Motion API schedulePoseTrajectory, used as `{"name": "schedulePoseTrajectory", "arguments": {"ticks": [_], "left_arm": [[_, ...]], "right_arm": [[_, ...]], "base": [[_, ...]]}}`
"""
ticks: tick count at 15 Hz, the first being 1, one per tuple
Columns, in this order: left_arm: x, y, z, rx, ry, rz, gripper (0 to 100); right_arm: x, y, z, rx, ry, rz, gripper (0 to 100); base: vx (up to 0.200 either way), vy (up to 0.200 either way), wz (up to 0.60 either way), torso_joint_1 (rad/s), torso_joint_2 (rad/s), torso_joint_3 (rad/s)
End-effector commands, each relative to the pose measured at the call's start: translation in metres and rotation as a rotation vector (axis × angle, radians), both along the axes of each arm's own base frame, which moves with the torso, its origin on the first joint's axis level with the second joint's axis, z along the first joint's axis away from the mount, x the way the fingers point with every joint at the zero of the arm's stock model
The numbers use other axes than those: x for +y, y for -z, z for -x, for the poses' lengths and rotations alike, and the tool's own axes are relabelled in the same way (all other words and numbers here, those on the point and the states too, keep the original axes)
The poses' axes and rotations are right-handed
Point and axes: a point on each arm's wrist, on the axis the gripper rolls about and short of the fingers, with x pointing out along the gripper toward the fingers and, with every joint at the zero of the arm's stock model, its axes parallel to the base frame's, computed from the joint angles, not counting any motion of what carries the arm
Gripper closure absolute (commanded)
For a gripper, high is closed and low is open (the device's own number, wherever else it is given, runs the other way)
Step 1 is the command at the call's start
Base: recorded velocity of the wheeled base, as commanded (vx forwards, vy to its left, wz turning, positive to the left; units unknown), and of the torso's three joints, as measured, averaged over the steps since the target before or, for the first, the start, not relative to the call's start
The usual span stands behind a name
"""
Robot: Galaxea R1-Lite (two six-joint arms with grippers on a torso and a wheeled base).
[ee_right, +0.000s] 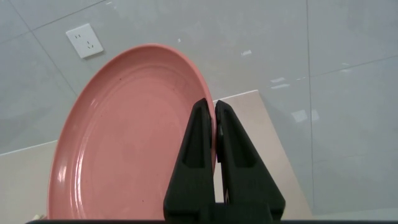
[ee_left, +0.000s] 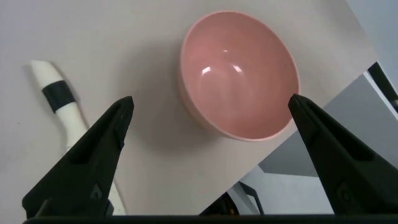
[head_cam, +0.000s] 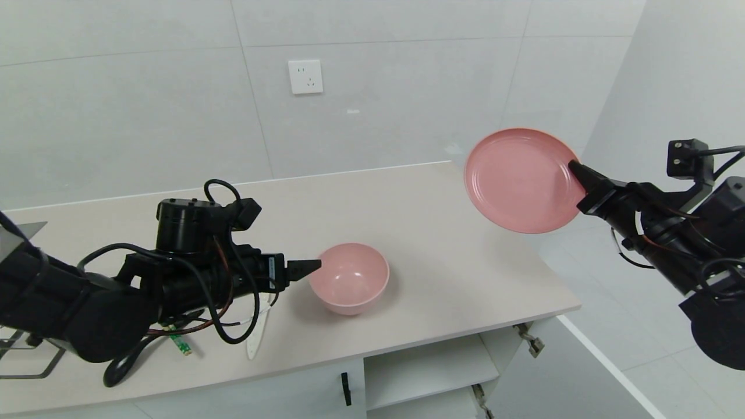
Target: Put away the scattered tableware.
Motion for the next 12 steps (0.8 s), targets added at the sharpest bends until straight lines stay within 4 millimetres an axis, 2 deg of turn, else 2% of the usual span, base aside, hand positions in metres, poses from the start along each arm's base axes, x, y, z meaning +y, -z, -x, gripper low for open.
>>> {"name": "schedulePoseTrajectory", "arguments": {"ticks": [1,9,12], "left_arm": [[-0.010,0.011,-0.006,0.029,0.024,-0.010,0],[-0.018,0.033,-0.024,0.047,0.022,-0.022,0],[-0.020,0.046,-0.032,0.041,0.003,-0.030,0]], "right_arm": [[0.000,0.000,0.000,0.000,0.000,0.002,100],[0.000,0.002,0.001,0.006,-0.001,0.003,100],[0.000,0.002,0.001,0.008,-0.023,0.009,100]], "base": [[0.000,0.000,0.00,0.000,0.00,0.000],[0.000,0.000,0.00,0.000,0.00,0.000],[0.000,0.000,0.00,0.000,0.00,0.000]]}}
